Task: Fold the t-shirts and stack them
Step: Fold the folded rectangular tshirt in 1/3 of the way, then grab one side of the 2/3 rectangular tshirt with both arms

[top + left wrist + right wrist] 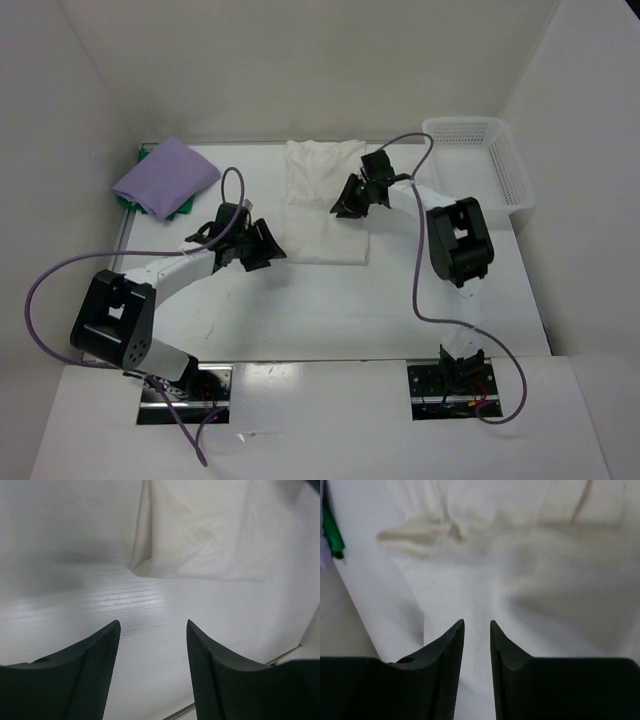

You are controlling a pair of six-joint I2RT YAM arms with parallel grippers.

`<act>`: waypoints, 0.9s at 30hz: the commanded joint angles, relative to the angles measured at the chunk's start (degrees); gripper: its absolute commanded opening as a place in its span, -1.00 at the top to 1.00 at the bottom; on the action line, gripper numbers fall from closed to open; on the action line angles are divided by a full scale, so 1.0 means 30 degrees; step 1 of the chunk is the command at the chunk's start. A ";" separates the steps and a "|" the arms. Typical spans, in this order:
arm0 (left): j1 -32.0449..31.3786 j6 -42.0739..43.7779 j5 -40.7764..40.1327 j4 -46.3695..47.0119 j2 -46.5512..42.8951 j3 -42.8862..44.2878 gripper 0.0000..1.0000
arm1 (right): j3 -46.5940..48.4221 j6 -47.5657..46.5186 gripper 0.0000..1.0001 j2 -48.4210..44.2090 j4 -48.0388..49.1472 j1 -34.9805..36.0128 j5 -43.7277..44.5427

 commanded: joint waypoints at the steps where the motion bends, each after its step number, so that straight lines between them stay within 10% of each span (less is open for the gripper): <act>1: 0.0160 0.0232 0.0226 0.0649 0.0287 0.0176 -0.23 | -0.2786 0.0613 0.33 -0.5284 0.1055 0.0309 0.0689; 9: 0.0335 0.0232 0.1021 0.1733 0.4068 0.1818 -0.20 | -1.2518 0.2843 0.24 -1.1705 0.2756 0.0309 0.2068; 19: 0.0335 -0.0384 0.1021 0.2698 0.5653 0.1820 -0.13 | -1.4104 0.2493 -0.04 -1.1005 0.3135 -0.0482 0.2566; 27: 0.0335 -0.0559 0.1021 0.2875 0.5829 0.1820 0.30 | -1.4280 0.2317 -0.06 -0.9484 0.3547 -0.0834 0.2742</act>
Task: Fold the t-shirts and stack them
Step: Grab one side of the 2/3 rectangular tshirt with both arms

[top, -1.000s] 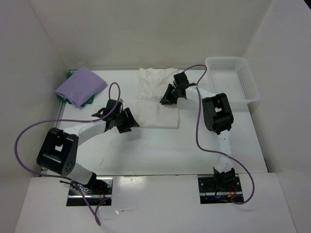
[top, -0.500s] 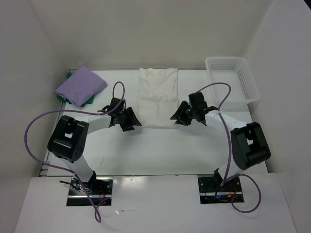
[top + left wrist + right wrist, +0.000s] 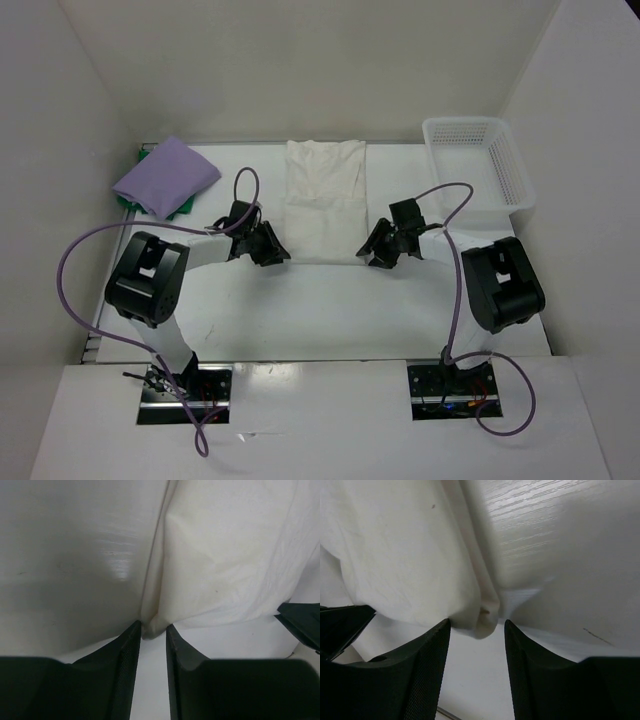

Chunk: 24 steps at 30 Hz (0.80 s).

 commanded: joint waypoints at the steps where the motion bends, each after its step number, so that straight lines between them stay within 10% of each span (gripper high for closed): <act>1: 0.0037 0.0133 -0.0283 0.0100 0.0640 0.0115 0.33 | -0.0146 -0.0233 -0.06 0.0732 0.0866 -0.0149 0.0374; 13: 0.0037 0.0922 -0.0254 -0.0715 -0.0086 0.0115 1.00 | -0.0146 0.0146 0.91 0.1029 0.0403 -0.0149 -0.0153; 24: 0.0650 0.3002 0.4515 -0.9472 -0.8987 -0.2932 1.00 | -0.4742 0.3221 1.00 -1.0359 -0.5771 0.1959 -0.0388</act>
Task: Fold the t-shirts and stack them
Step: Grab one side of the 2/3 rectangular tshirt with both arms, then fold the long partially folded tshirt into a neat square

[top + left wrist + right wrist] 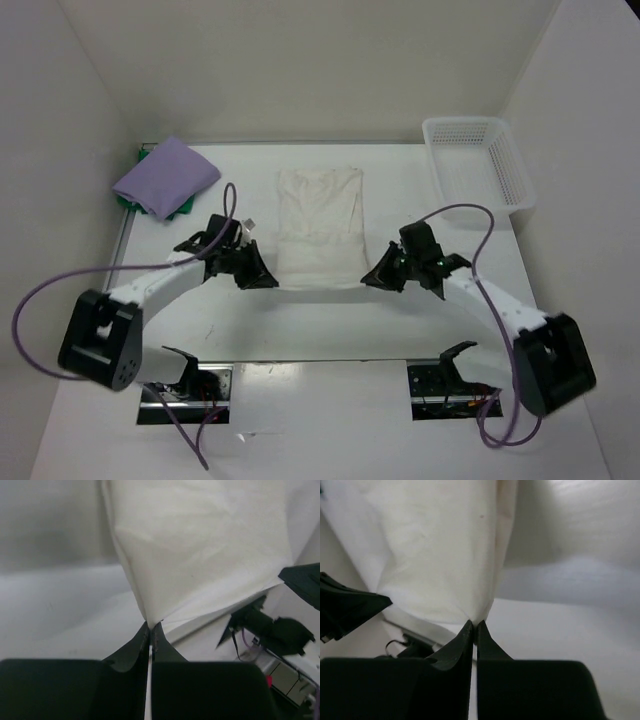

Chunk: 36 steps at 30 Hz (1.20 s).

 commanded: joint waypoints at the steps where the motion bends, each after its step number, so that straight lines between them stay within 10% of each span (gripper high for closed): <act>1: 0.0985 0.1662 0.1831 -0.5495 -0.4216 -0.0141 1.00 | -0.0963 0.1533 1.00 -0.4077 -0.4025 0.0263 -0.0232; 7: 0.0989 0.2661 0.3182 -0.8587 -0.4352 0.1144 1.00 | 0.0145 0.2093 1.00 -0.8455 -0.7140 0.0263 -0.1351; 19: 0.2864 0.2106 0.0197 -0.3582 0.3226 1.0901 1.00 | 1.0771 -0.3531 1.00 0.6031 -0.2540 -0.3016 0.0581; 36: 0.2659 0.0581 -0.1535 -0.0440 1.3925 1.9777 0.85 | 1.8572 -0.4324 0.97 1.5944 -0.1777 -0.5069 0.0903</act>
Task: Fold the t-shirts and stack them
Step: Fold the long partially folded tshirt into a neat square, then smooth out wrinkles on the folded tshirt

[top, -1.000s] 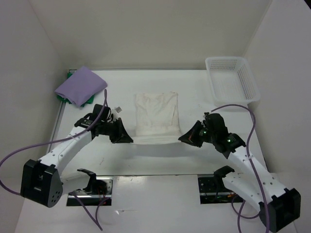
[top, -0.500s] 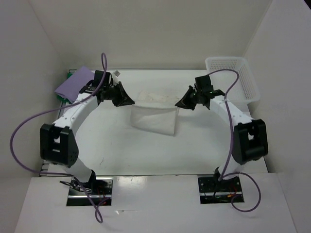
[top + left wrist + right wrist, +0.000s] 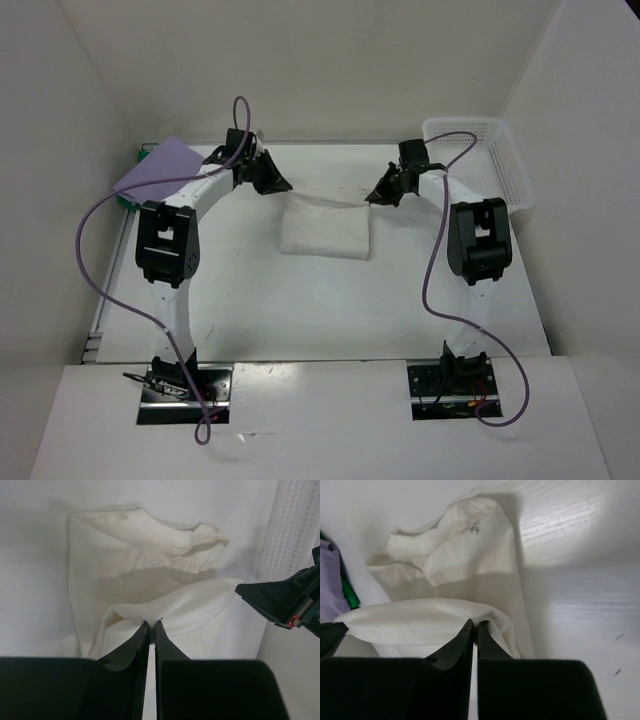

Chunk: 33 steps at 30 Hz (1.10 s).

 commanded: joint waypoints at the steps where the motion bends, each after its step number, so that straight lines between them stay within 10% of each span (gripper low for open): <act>1: 0.0270 -0.0250 -0.1490 0.0817 0.1086 0.1625 0.74 | 0.2282 -0.0667 0.92 0.1240 0.0365 -0.0472 0.1524; 3: 0.0270 -0.0250 -0.1900 0.1373 0.0912 0.1625 0.15 | 0.2726 -0.0667 0.59 0.1416 0.0365 -0.0472 0.1727; 7: 0.0270 0.0129 -0.3013 0.2020 -0.0289 0.1625 -0.30 | 0.3166 -0.0667 0.25 0.0631 0.0365 -0.0472 0.1493; 13: -0.0457 0.0014 -0.1965 0.3219 -0.2280 -0.1268 -0.15 | 0.2469 -0.1427 0.18 -0.1186 0.0160 0.0402 0.1788; 17: -0.2301 -0.0247 -0.0766 0.3951 -0.2459 -0.3498 -0.07 | 0.1617 -0.1429 0.67 -0.1338 0.0627 0.2103 0.1614; 33: -0.3129 -0.0133 -0.1197 0.5243 -0.1550 -0.8275 -0.07 | 1.1802 -0.1577 0.89 0.9000 -0.0512 0.3044 -0.3541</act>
